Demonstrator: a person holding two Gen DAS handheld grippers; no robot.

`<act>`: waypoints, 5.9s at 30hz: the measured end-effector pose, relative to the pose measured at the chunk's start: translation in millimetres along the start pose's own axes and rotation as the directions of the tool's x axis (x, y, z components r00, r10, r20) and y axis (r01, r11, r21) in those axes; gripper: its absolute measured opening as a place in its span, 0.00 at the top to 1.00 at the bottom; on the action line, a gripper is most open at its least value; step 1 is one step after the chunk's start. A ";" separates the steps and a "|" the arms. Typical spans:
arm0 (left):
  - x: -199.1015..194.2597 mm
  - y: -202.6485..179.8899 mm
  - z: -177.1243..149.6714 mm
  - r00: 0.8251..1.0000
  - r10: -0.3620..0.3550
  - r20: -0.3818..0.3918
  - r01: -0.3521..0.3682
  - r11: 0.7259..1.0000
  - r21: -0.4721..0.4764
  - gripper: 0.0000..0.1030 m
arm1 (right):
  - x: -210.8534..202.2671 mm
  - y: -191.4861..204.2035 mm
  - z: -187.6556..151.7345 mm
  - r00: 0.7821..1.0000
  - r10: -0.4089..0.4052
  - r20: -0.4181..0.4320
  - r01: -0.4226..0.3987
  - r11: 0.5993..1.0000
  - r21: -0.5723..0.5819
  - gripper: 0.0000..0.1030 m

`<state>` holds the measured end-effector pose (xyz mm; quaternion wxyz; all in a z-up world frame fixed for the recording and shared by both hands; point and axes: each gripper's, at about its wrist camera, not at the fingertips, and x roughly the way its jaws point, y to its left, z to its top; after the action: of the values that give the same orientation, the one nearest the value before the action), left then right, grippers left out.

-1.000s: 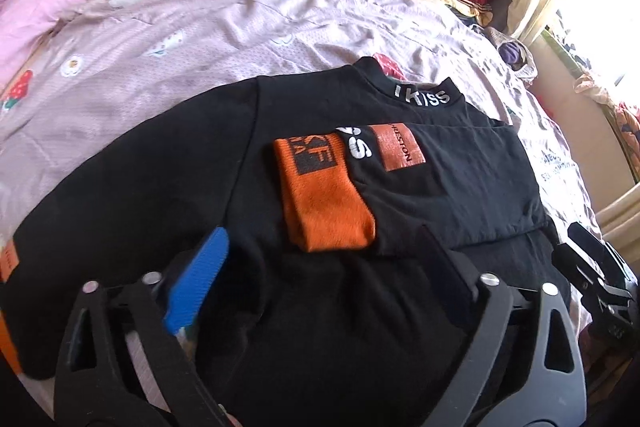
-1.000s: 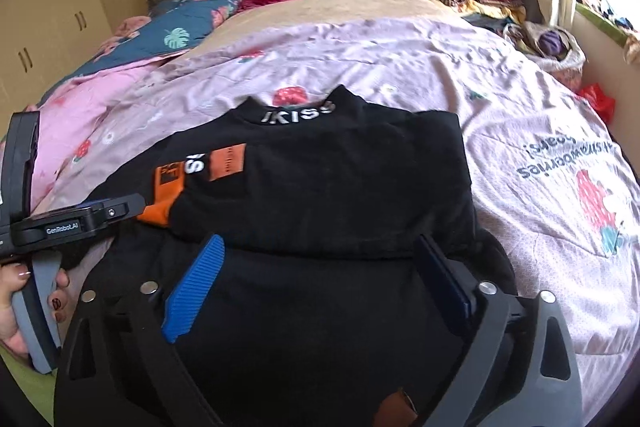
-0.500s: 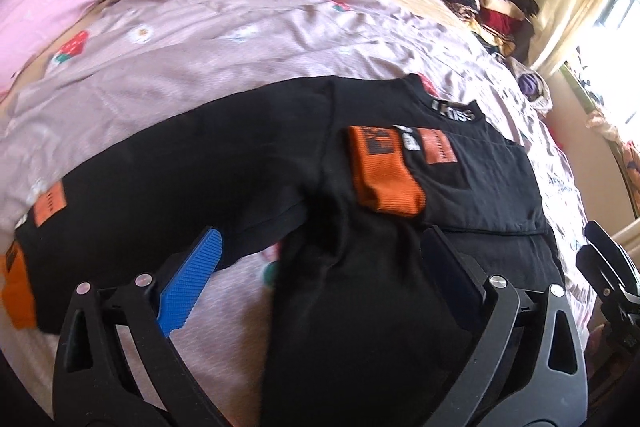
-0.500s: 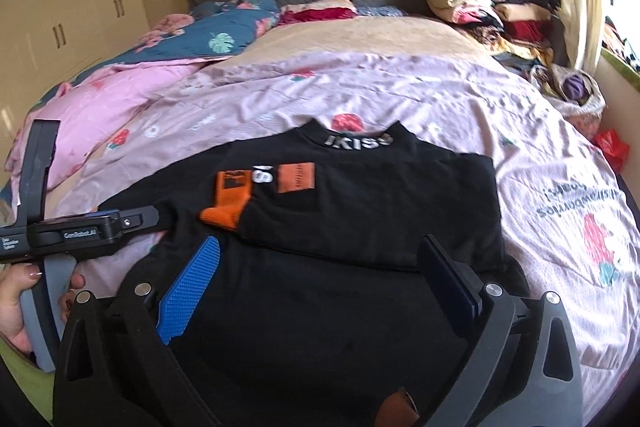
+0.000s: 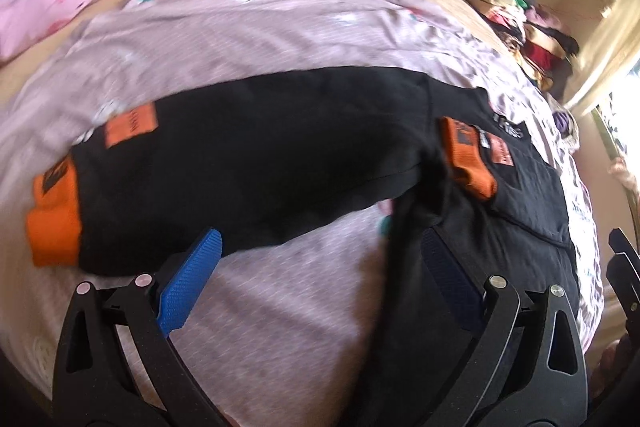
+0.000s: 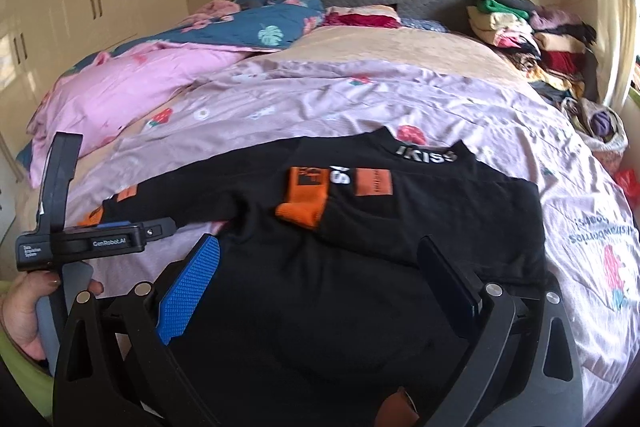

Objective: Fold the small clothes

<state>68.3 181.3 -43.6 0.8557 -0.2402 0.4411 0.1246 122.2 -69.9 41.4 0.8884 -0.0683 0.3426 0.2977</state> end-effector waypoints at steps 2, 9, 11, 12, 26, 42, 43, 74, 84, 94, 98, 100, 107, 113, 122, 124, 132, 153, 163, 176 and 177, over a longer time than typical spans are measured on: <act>-1.7 11.8 -6.0 1.000 0.000 -0.004 0.000 0.999 -0.037 0.09 | 1.1 8.9 -1.0 1.000 0.013 -0.003 -0.013 1.000 -0.014 0.04; -6.3 34.8 -24.2 0.999 -0.015 -0.036 0.011 0.995 -0.100 0.09 | 3.3 28.2 -4.7 0.999 0.030 -0.013 -0.030 0.999 -0.043 0.04; -9.7 41.7 -27.5 0.999 -0.012 -0.032 0.008 0.994 -0.113 0.09 | 2.9 31.9 -6.3 0.999 0.032 -0.013 -0.033 0.998 -0.051 0.04; -11.0 45.7 -28.2 1.000 -0.007 -0.028 0.004 0.992 -0.123 0.09 | 2.8 33.9 -7.3 0.999 0.035 -0.014 -0.036 0.998 -0.052 0.04; -7.8 112.9 3.7 0.996 -0.007 0.083 0.037 0.934 -0.355 0.09 | 6.9 36.7 -18.8 0.998 0.049 -0.040 -0.051 0.998 -0.036 0.04; -47.4 92.6 52.9 0.963 -0.048 0.266 0.120 0.959 -0.258 0.93 | 4.5 -1.9 -28.6 0.999 0.031 -0.041 -0.028 0.997 0.074 0.04; -51.2 86.9 58.0 0.959 -0.062 0.278 0.134 0.960 -0.246 0.93 | 3.7 -4.3 -29.1 0.999 0.030 -0.039 -0.027 0.996 0.080 0.04; -57.9 -140.5 113.4 0.873 -0.386 0.297 0.368 0.923 0.116 0.93 | -42.3 -135.5 -45.7 0.986 -0.165 0.024 0.141 0.904 0.403 0.04; -40.4 -196.2 94.6 0.853 -0.470 0.226 0.423 0.877 0.227 0.93 | -46.9 -162.1 -57.6 0.981 -0.194 0.009 0.164 0.856 0.491 0.04; 22.2 -235.0 48.4 0.872 -0.489 0.028 0.460 0.837 0.297 0.93 | -45.9 -183.5 -69.2 0.974 -0.226 -0.024 0.200 0.804 0.559 0.04; 48.7 -244.1 32.0 0.875 -0.482 -0.055 0.474 0.827 0.302 0.93 | -46.8 -191.8 -74.2 0.970 -0.240 -0.037 0.216 0.783 0.583 0.04; 58.5 -247.4 24.5 0.874 -0.479 -0.084 0.480 0.824 0.299 0.93 | -46.6 -195.0 -76.3 0.968 -0.248 -0.046 0.227 0.774 0.591 0.04; 81.0 -250.2 12.1 0.840 -0.502 -0.204 0.542 0.794 0.277 0.55 | -39.3 -205.2 -81.3 0.963 -0.258 -0.076 0.249 0.752 0.611 0.04; 63.9 -232.3 22.1 0.853 -0.501 -0.147 0.521 0.797 0.304 0.38 | -19.7 -205.5 -77.5 0.970 -0.225 -0.093 0.235 0.767 0.597 0.04; 62.6 -139.6 68.3 0.960 -0.276 0.046 0.262 0.945 0.197 0.36 | 45.6 -190.8 -45.5 0.984 -0.106 -0.140 0.160 0.867 0.471 0.23; 63.8 -118.8 76.6 0.965 -0.254 0.057 0.243 0.958 0.152 0.36 | 62.7 -195.6 -42.8 0.980 -0.093 -0.174 0.166 0.866 0.472 0.23; 80.3 -69.9 82.6 0.975 -0.221 0.015 0.220 0.974 0.053 0.36 | 67.5 -196.1 -22.9 0.991 -0.063 -0.114 0.106 0.901 0.421 0.93; 102.9 -95.8 75.3 0.965 -0.261 -0.027 0.263 0.960 0.093 0.91 | 65.2 -207.8 -20.1 0.970 -0.231 -0.081 0.245 0.917 0.316 0.93; 100.0 -102.0 72.9 0.979 -0.203 -0.012 0.203 0.969 0.140 0.84 | 72.0 -207.3 -26.0 0.958 -0.256 -0.131 0.285 0.904 0.319 0.81; 59.4 -131.3 64.5 0.977 -0.210 0.036 0.192 0.942 0.273 0.61 | 48.0 -187.1 -28.9 0.985 -0.156 -0.074 0.172 0.921 0.349 0.63; 60.3 -135.8 61.5 0.976 -0.217 0.021 0.203 0.937 0.283 0.60 | 48.0 -183.0 -28.1 0.986 -0.150 -0.073 0.166 0.925 0.342 0.63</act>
<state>203.8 97.6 -21.4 0.9006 -0.1595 0.4035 -0.0246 239.8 -204.7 -26.2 0.8995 0.0551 0.4032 0.1587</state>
